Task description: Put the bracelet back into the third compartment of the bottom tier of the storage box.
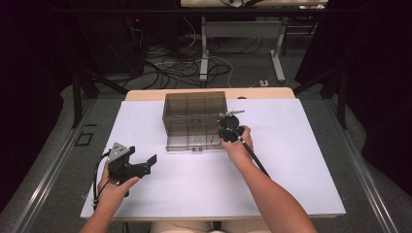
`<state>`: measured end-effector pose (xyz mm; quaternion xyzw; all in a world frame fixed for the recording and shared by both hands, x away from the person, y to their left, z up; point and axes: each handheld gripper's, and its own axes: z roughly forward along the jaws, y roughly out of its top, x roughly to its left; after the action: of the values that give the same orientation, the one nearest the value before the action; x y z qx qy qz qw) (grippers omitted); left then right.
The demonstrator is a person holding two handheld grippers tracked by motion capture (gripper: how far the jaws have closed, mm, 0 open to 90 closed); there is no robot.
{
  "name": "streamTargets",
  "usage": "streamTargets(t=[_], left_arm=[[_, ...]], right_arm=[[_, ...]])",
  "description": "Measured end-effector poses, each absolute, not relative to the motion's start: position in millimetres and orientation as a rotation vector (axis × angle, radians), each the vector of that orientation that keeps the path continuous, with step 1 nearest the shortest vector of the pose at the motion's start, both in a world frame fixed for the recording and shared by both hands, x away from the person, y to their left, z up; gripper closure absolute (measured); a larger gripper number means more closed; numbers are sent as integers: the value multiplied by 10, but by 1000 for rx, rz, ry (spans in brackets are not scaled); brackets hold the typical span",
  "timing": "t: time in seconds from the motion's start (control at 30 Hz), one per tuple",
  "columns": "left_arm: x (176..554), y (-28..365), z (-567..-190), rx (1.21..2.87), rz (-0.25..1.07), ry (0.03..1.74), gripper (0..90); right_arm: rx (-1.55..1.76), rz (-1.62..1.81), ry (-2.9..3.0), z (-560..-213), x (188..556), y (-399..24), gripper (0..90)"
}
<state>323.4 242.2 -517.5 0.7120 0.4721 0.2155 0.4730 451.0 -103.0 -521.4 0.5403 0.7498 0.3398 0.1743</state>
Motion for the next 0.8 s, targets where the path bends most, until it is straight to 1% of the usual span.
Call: streamTargets(t=[0.37,0.8], left_arm=[[3236,2423,-5176,1745,528,1155,58],[3234,2422,-5171,1747,528,1154,58]], right_arm=[[1539,992,2109,-5180,4500,-1042,781],[1449,1054,2120,-5098,4461,-1056,588]])
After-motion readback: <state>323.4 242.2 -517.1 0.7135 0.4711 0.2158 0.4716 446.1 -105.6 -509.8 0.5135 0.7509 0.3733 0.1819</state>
